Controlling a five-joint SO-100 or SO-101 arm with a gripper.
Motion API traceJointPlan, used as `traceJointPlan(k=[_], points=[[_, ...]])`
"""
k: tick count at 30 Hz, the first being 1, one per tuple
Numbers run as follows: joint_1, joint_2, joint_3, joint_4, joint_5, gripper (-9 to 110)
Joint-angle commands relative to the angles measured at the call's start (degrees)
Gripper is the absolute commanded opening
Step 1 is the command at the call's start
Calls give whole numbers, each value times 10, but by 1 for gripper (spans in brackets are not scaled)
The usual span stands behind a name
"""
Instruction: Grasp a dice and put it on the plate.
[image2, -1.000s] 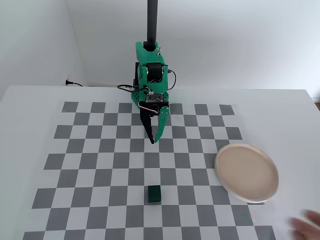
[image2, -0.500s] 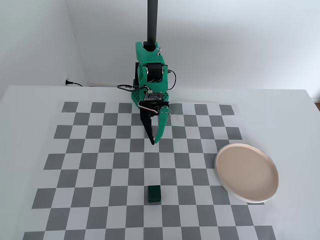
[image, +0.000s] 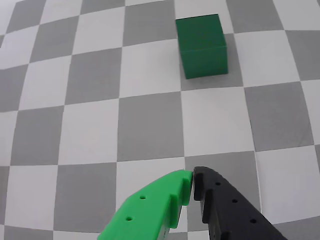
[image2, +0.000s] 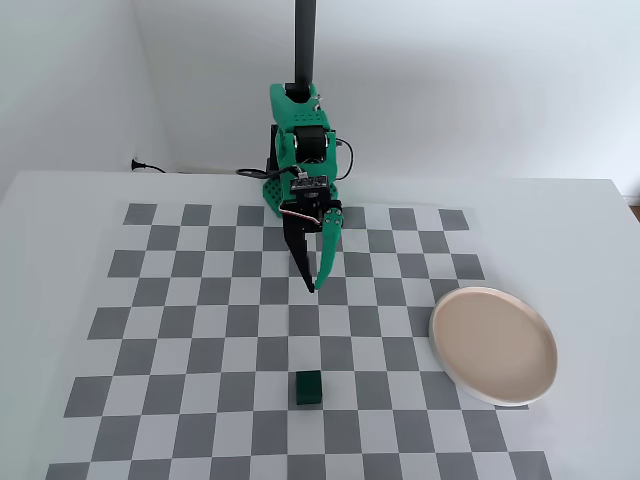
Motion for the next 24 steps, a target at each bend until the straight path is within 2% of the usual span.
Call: traceJointPlan(k=[1,17,21,24], points=[[-8,-8,-11,-16,-7,-4],[23,-194,-22,-228,-40,-4],[34,-292,-71,-254,-40,-4],[46,-393,-124,-288,-37,1]])
